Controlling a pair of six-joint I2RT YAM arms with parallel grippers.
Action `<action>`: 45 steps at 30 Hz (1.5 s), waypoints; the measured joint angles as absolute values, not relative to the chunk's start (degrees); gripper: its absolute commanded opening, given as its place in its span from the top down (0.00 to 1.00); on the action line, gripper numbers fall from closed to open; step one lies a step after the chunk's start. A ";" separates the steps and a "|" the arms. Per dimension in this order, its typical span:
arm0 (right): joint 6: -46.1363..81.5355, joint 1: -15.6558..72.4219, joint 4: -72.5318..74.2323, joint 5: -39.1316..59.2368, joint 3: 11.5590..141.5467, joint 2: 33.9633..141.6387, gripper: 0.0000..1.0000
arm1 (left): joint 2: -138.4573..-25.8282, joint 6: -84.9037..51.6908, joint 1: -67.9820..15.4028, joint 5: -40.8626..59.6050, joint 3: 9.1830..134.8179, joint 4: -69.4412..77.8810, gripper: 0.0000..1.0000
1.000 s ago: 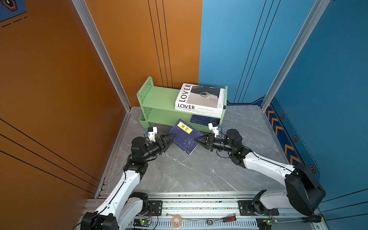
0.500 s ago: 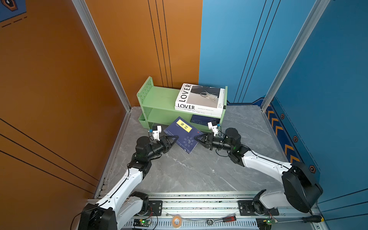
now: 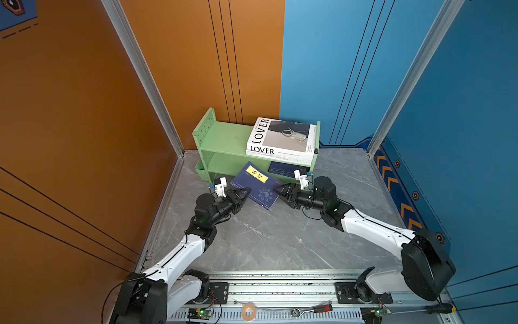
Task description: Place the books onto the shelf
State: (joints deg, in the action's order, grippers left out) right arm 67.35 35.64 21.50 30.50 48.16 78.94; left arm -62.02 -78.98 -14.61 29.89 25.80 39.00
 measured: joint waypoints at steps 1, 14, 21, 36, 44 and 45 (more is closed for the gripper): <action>66.81 35.62 20.14 29.65 48.16 77.87 0.36 | -62.57 -79.59 -14.46 29.45 25.82 39.62 1.00; 61.32 32.71 7.81 18.76 42.02 59.66 0.22 | -69.54 -85.10 -13.76 27.14 28.99 44.88 1.00; 59.68 30.04 1.69 14.63 39.53 50.94 0.20 | -76.88 -89.69 -13.50 27.14 31.73 53.17 1.00; 58.33 28.86 -5.17 10.59 37.36 43.13 0.14 | -85.25 -89.49 -14.24 26.76 39.68 56.73 1.00; 55.27 28.84 -8.67 5.87 37.39 43.03 0.05 | -91.59 -87.33 -17.19 24.75 43.11 55.42 1.00; 55.00 28.84 -8.88 5.54 37.41 43.07 0.05 | -92.33 -87.20 -17.52 24.40 43.33 55.24 1.00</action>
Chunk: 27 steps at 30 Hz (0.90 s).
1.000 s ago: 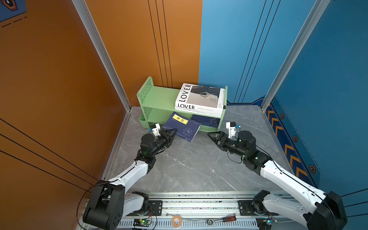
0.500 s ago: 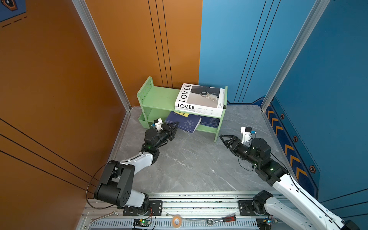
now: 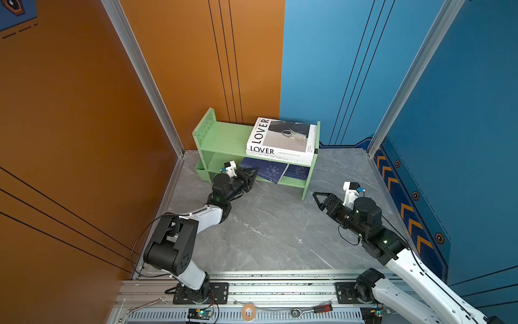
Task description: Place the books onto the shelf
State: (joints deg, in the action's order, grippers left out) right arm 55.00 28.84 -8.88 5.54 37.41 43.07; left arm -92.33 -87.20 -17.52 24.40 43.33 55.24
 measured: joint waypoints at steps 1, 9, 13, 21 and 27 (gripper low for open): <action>54.83 28.84 -9.06 5.17 37.43 43.16 0.05 | -92.97 -86.98 -17.87 24.05 43.55 54.85 1.00; 53.71 28.82 -10.33 3.57 37.63 43.97 0.04 | -96.01 -86.78 -19.11 21.30 44.21 54.37 1.00; 52.42 28.80 -10.94 2.24 39.22 44.84 0.00 | -96.79 -86.80 -19.44 20.25 46.41 54.00 1.00; 48.40 29.61 -9.72 -5.37 41.08 49.04 0.00 | -102.08 -86.80 -22.09 17.23 52.97 53.87 1.00; 41.01 34.61 -6.00 -13.85 41.19 54.02 0.00 | -107.13 -86.56 -24.64 14.92 58.24 52.71 1.00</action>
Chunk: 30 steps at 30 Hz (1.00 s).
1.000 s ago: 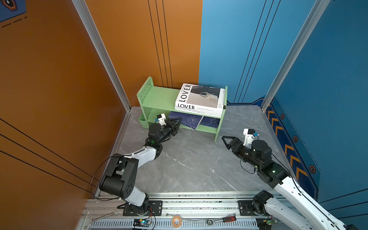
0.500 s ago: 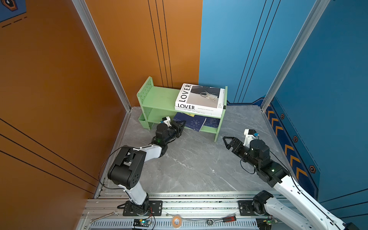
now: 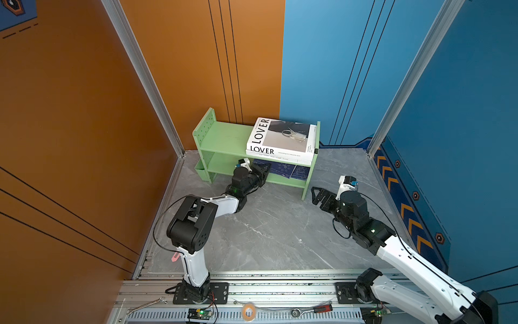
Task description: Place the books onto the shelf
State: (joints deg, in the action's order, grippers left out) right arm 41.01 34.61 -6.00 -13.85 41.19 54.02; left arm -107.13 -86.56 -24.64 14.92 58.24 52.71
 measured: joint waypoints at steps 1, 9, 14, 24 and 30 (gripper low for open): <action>39.79 35.53 -5.28 -15.27 41.36 54.81 0.00 | -107.77 -86.43 -25.04 14.50 59.22 52.53 1.00; 34.37 37.95 -0.32 -23.35 45.36 63.57 0.00 | -109.12 -84.99 -28.27 10.81 63.79 49.76 1.00; 34.30 38.09 1.83 -27.07 47.48 69.36 0.00 | -111.33 -84.20 -30.02 8.82 66.00 48.62 1.00; 34.72 38.63 1.78 -31.92 50.98 71.59 0.00 | -114.02 -83.81 -32.71 3.14 67.92 46.59 1.00; 35.64 38.63 -1.61 -34.06 51.05 66.72 0.00 | -114.04 -83.77 -34.30 0.36 69.47 45.30 1.00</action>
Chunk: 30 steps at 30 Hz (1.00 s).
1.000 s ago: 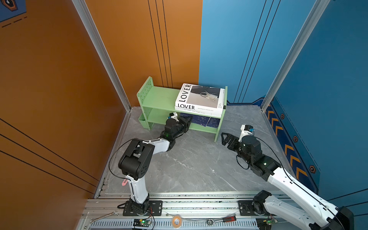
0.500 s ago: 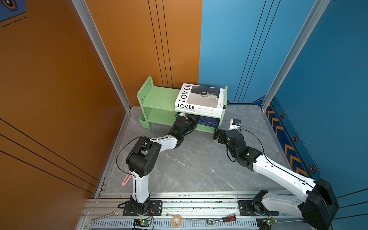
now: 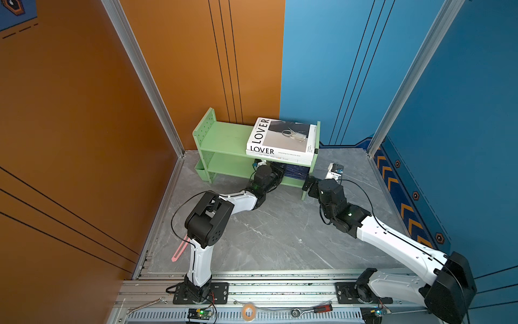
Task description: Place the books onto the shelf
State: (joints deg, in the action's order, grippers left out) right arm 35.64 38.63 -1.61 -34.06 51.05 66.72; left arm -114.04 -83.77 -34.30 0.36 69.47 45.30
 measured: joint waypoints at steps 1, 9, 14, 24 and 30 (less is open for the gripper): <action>35.81 38.63 -2.13 -34.37 51.05 65.67 0.00 | -114.15 -83.79 -34.48 -0.03 69.76 45.06 1.00; 37.41 38.57 -7.75 -36.88 48.58 54.17 0.00 | -116.16 -83.81 -35.90 -3.33 71.57 44.03 0.99; 38.92 37.95 -12.12 -39.11 46.28 47.62 0.00 | -116.25 -83.72 -36.45 -4.82 71.68 43.72 0.93; 40.10 37.01 -16.49 -40.86 43.94 41.65 0.00 | -115.13 -82.02 -38.22 -5.41 71.72 40.01 0.79; 40.53 36.07 -17.34 -40.82 43.24 40.51 0.00 | -113.14 -80.53 -39.72 -5.39 71.70 36.10 0.79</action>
